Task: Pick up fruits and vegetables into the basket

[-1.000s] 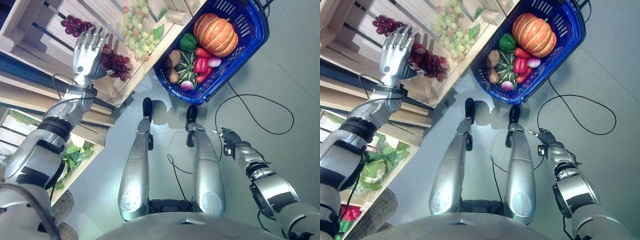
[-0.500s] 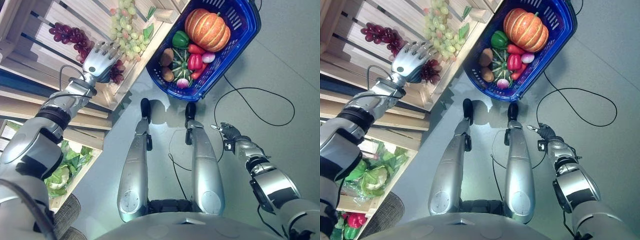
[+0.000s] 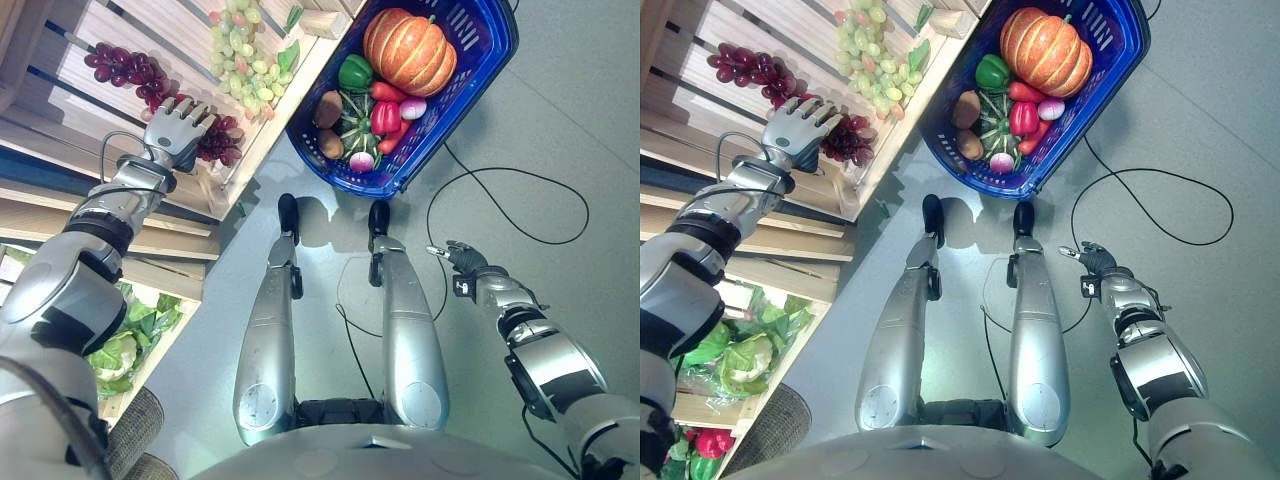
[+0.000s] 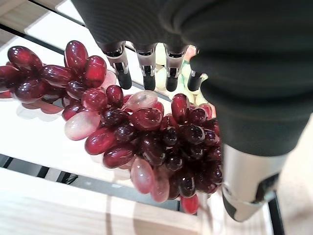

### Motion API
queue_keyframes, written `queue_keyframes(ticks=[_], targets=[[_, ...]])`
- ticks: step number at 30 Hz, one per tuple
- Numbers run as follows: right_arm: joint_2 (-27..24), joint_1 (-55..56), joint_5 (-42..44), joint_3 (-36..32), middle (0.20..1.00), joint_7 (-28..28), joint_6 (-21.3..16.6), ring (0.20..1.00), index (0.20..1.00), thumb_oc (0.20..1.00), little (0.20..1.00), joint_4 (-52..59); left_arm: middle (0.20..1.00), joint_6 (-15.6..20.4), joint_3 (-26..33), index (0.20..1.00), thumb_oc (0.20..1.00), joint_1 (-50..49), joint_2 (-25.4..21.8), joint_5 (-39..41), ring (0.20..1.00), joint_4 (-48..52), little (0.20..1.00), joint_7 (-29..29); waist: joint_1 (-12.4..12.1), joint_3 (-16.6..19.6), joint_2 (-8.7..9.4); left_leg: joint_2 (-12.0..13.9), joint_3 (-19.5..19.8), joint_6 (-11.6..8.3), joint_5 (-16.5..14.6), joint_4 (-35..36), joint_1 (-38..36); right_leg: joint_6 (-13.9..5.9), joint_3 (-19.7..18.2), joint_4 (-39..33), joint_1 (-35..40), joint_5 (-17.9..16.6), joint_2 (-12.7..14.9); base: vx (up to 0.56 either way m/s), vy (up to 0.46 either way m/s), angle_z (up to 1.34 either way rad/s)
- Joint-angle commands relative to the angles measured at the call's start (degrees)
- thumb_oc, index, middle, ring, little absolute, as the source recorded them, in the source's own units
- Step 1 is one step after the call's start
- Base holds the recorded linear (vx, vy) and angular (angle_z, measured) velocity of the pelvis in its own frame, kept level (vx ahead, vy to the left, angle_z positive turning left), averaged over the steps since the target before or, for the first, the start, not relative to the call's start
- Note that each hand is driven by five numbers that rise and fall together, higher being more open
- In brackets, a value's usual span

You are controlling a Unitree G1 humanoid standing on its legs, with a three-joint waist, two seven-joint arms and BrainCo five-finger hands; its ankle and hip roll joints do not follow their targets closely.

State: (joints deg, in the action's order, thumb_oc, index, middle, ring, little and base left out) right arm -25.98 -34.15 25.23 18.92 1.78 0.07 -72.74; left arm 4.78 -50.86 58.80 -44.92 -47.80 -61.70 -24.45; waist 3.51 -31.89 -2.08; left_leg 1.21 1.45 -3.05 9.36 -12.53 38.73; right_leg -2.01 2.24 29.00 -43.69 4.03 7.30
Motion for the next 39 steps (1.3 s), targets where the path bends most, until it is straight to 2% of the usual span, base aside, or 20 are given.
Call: queue_keyframes(ticks=[1, 21, 30, 31, 33, 39], targets=[[-2.85, 3.2, -0.61, 0.72, 1.0, -0.04, 0.65, 1.0, 1.0, 1.0, 1.0, 0.7, 1.0, -3.24, 3.56, 1.0, 1.0, 1.8, -2.23, -2.01, 1.0, -3.78, 1.0, -0.9, -0.48, 2.09, 0.77, 1.82, -0.98, 1.81, -4.51, -7.93, 3.94, -1.28, -1.04, -8.88, 1.56, -9.51, 0.18, 0.0, 0.0, 0.0], [-2.3, 1.82, 0.68, 2.2, 1.0, -0.53, 0.57, 1.0, 1.0, 1.0, 1.0, 1.3, 1.0, -6.49, 3.15, 1.0, 1.0, 5.81, -1.38, -6.74, 1.0, -9.1, 1.0, -7.62, 0.15, 2.09, 2.69, 2.12, -0.27, 2.26, -4.83, -8.96, 7.34, -1.1, -1.53, -7.89, -1.98, -9.82, -1.17, 0.0, 0.0, 0.0], [-2.48, 1.37, 1.16, 2.35, 1.0, -0.58, 0.31, 1.0, 1.0, 1.0, 1.0, 1.31, 1.0, -7.23, 1.61, 1.0, 1.0, 7.65, -1.0, -8.0, 1.0, -9.23, 1.0, -4.8, 0.53, 2.09, 2.77, 1.99, 0.01, 2.49, -5.1, -9.77, 9.11, -1.01, -1.79, -7.16, -3.94, -9.89, -1.58, 0.0, 0.0, 0.0], [-2.55, 1.33, 1.19, 2.3, 1.0, -0.55, 0.27, 1.0, 1.0, 1.0, 1.0, 1.3, 0.699, -7.33, 1.3, 0.699, 0.699, 7.73, -0.93, -8.17, 0.699, -9.41, 0.699, -4.3, 0.57, 2.09, 2.78, 1.99, 0.01, 2.51, -5.1, -9.73, 9.2, -1.0, -1.77, -7.12, -4.09, -9.91, -1.61, 0.0, 0.0, 0.0], [-2.38, 1.25, 1.24, 2.39, 1.0, -0.83, 0.25, 1.0, 1.0, 1.0, 1.0, 1.31, 0.2, -7.75, 1.25, 0.2, 0.2, 7.5, -0.47, -8.31, 0.2, -9.75, 0.2, -3.53, 0.67, 2.09, 2.73, 1.93, 0.1, 2.54, -5.14, -9.82, 9.42, -0.99, -1.87, -7.06, -4.35, -9.95, -1.62, 0.0, 0.0, 0.0], [-2.89, 0.86, 1.54, 2.63, 1.0, -0.56, -0.02, 1.0, 1.0, 1.0, 1.0, 0.82, 0.2, -8.19, 0.95, 0.2, 0.2, 6.82, 0.08, -8.1, 0.2, -10.81, 0.2, -1.61, 0.77, 2.09, 2.34, 1.82, 0.16, 2.45, -5.11, -10.11, 9.83, -0.98, -2.15, -6.77, -4.84, -9.92, -1.47, 0.0, 0.0, 0.0]])
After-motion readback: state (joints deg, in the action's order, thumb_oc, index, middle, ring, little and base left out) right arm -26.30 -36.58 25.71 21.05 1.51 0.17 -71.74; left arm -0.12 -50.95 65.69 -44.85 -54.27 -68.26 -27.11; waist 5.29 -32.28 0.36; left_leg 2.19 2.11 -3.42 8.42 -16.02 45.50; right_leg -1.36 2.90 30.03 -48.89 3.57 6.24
